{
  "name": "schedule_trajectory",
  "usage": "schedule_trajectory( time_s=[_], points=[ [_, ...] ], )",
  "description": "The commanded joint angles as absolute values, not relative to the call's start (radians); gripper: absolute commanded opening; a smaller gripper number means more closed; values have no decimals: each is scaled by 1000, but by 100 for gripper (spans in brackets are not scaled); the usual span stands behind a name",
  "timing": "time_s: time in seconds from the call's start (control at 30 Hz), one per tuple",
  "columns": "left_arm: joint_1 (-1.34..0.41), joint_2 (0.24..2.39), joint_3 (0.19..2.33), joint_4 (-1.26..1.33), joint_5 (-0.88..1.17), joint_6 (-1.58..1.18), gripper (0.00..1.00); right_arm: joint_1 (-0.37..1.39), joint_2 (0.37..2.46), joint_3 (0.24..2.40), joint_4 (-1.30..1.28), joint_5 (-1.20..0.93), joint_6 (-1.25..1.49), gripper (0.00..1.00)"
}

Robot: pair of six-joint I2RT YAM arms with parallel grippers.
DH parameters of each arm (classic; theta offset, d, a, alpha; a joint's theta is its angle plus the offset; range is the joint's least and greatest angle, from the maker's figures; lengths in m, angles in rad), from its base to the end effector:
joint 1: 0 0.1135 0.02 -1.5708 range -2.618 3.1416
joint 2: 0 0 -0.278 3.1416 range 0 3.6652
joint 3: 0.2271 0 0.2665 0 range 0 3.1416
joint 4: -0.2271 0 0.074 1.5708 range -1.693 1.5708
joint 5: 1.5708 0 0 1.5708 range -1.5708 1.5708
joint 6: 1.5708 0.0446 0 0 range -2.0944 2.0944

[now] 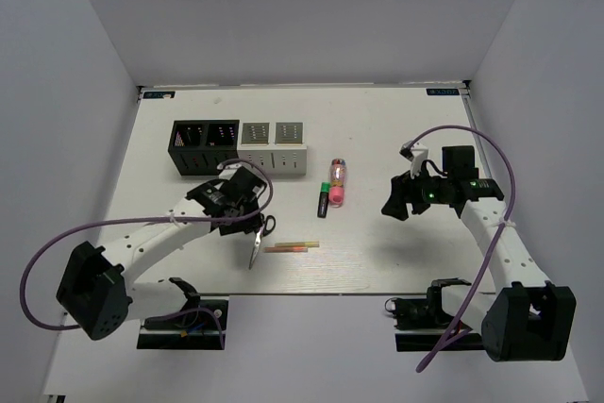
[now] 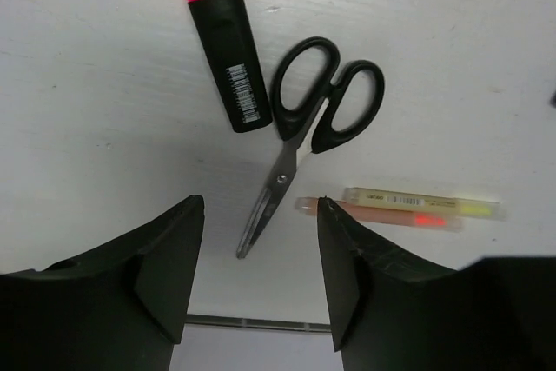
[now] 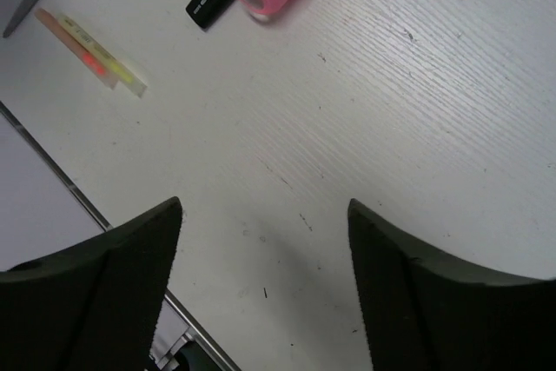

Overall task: Sort the stationery into containers
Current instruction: Pick up the pen from the center of the board.

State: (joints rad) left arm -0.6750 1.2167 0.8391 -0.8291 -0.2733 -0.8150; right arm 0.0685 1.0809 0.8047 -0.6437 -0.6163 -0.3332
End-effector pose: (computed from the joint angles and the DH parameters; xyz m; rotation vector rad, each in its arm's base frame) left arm 0.1861 -0.1335 0.2250 -0.2561 2.6795 -0.0639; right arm 0.2200 0.0409 0.2579 -0.7162 2.2525 0.6368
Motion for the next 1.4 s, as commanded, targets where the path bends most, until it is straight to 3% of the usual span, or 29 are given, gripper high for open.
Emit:
schedule_trajectory(
  time_s=[0.0, 0.23, 0.37, 0.73, 1.37],
  points=[
    [-751, 1210, 857, -839, -435, -960, 65, 71, 1069, 828, -641, -631, -316, 83],
    [-790, 1308, 816, -787, -592, -1042, 65, 69, 1060, 818, -632, -618, -327, 85],
    [-793, 1322, 746, -694, -669, -1043, 59, 69, 1065, 815, -627, -614, -334, 85],
    [-704, 1330, 618, -364, -655, -927, 56, 71, 1072, 810, -629, -620, -351, 85],
    [-611, 1468, 612, -268, -643, -858, 52, 67, 1069, 804, -626, -621, -351, 85]
  ],
)
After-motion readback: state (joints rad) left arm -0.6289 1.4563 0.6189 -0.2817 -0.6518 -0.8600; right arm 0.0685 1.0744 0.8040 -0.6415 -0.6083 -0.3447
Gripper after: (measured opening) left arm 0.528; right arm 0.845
